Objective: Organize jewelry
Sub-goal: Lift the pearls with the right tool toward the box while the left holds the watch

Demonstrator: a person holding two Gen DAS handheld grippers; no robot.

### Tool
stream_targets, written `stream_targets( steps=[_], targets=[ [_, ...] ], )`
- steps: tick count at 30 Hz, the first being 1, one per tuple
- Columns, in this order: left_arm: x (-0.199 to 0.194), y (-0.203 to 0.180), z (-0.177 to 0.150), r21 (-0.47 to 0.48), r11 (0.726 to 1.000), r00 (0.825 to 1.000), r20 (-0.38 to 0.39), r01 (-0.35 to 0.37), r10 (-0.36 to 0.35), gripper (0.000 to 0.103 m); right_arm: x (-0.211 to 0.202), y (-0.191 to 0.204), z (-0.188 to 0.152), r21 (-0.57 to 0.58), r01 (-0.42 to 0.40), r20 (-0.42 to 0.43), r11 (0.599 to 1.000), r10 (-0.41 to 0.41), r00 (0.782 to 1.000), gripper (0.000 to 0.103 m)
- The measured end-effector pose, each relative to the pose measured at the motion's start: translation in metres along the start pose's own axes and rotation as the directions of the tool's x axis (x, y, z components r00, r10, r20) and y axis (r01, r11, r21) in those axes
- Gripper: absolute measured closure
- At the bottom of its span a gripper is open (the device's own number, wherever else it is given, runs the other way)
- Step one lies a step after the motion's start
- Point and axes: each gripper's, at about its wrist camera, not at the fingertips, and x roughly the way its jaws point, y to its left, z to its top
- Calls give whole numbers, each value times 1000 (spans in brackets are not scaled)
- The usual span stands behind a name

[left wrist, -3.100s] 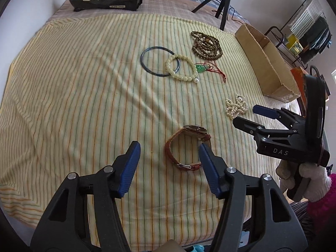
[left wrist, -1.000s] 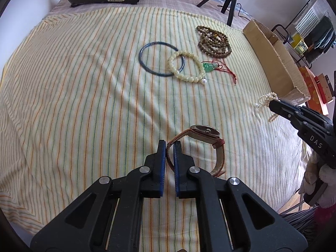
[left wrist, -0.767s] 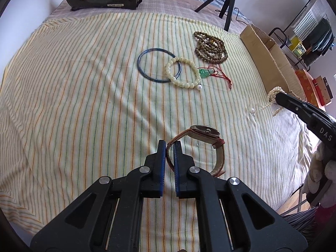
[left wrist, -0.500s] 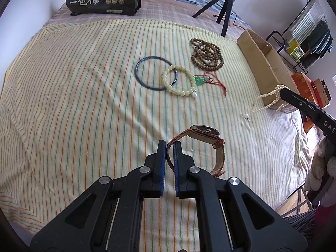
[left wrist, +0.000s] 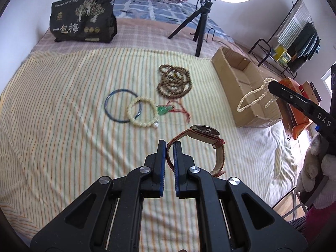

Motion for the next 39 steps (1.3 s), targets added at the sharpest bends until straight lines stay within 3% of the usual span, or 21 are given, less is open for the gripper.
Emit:
stream_targets(
  steps=[20,31,39],
  targets=[
    [20,-106,46,91,993,994,72,80,-87,98,-16,-79,48,61,115,72,991,-119,990,98],
    [61,-147,62,95,991,994,44,98,-102,98,-1,-127,62,107,147,56,983,-153,987,98],
    [87,-171,70,112,991,996,57,69,-76,98,19,-156,61,126,161,17,979,-164,986,98]
  ],
)
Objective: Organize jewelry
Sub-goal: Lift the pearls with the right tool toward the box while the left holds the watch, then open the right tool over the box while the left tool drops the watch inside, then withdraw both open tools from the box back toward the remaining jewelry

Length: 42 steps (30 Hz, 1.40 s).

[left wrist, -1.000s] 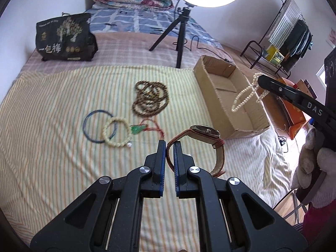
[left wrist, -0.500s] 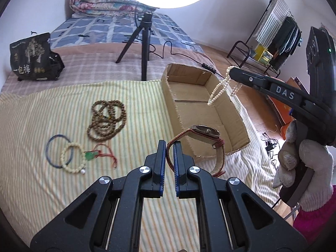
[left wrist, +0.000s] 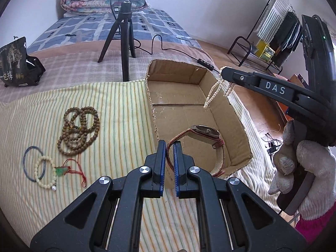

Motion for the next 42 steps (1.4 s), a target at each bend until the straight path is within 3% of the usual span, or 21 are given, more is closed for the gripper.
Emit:
stream_targets(
  steps=[17,20,22,23,25,27,30,35,42],
  targets=[
    [22,-22,3,47,999,1000,8,-25,25,98,35,-21,2,33,3,-31,999,-1,1000,97],
    [23,-19,4,40,999,1000,9,-20,20,94,34,-24,2,46,4,-28,999,-3,1000,95],
    [22,-18,5,36,999,1000,9,-9,9,90,33,-25,2,53,0,-25,999,1,1000,86],
    [21,-18,5,38,999,1000,17,-10,10,85,32,-25,2,55,3,-21,998,-2,1000,75],
    [18,-19,4,43,999,1000,30,-8,6,50,30,-24,2,57,13,-15,998,-12,1000,65],
    [15,-20,3,51,999,999,50,-13,10,42,30,-23,3,56,24,-16,998,-23,1000,47],
    [11,-23,2,68,998,998,54,-15,12,39,26,-19,4,47,79,6,996,-80,997,15],
    [8,-22,-2,83,996,998,57,-30,25,35,21,-19,7,57,132,19,990,-133,991,3],
    [-3,-16,-3,83,996,997,64,-45,39,34,14,-13,7,43,167,22,985,-168,986,2]
  ],
)
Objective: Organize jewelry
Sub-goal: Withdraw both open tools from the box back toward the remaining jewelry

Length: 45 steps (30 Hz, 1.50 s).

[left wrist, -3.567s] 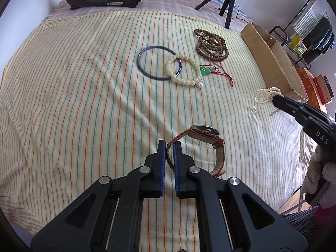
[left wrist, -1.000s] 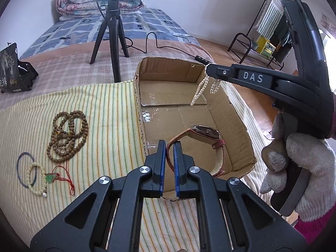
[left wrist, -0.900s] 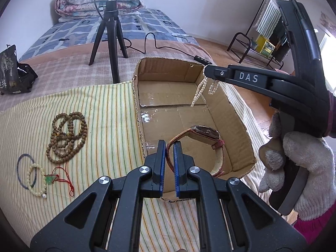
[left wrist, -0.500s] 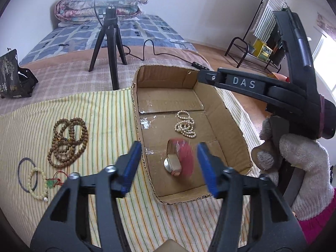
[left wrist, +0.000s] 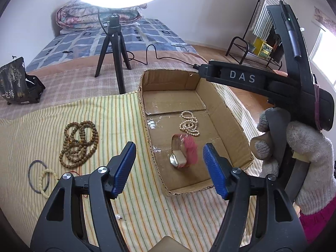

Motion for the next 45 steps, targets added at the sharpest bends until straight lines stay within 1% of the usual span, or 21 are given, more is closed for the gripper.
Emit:
stream_targets(
  steps=[1,3,13,17,22,34,41,45],
  targets=[
    [-2,1,0,-1,1000,1000,-1,-3,3,30,-2,2,0,-4,4,0,1000,-4,1000,2],
    [-6,4,-1,-2,1000,1000,7,-1,1,27,-6,5,-1,-11,10,4,1000,-10,1000,1],
    [-34,16,-7,13,1000,999,43,-21,20,27,-28,18,-4,-18,23,23,1000,-23,999,0],
    [-44,24,-10,6,1000,998,53,-27,27,27,-34,27,-7,-39,44,20,998,-43,999,0],
    [-56,34,-14,3,999,997,66,-41,40,27,-45,38,-9,-63,67,39,996,-64,997,0],
    [-76,62,-25,13,996,993,79,-92,91,27,-58,61,-15,-82,49,58,995,-44,997,0],
    [-83,88,-30,-2,992,990,69,-126,126,27,-58,76,-15,-92,23,60,995,-17,998,0],
    [-86,101,-33,-15,990,987,66,-143,144,27,-55,87,-13,-90,-8,55,996,13,998,0]
  ],
)
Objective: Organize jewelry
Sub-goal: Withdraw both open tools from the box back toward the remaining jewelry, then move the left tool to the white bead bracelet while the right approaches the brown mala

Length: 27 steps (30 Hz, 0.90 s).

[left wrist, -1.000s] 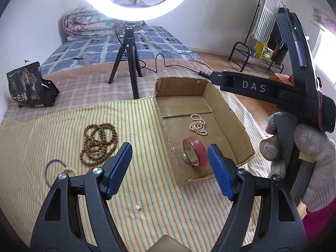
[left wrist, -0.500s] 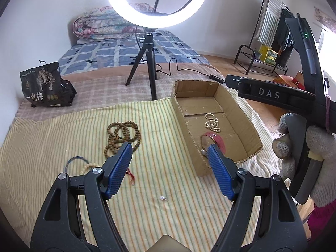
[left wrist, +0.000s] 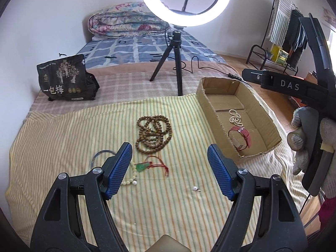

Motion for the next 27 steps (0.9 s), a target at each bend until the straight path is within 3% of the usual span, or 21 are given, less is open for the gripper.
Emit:
stream_targets(
  steps=[11,19,27],
  targets=[
    [-4,43,-7,-40,999,999,-33,-31,29,27,12,44,0,-56,-71,-17,996,70,997,0],
    [-11,94,-15,-127,991,998,-49,-52,46,27,15,54,-4,-49,-150,-7,988,150,989,0],
    [-17,139,-15,-213,975,998,-36,-65,59,27,33,72,-10,-66,-188,-90,980,182,979,0]
  ],
)
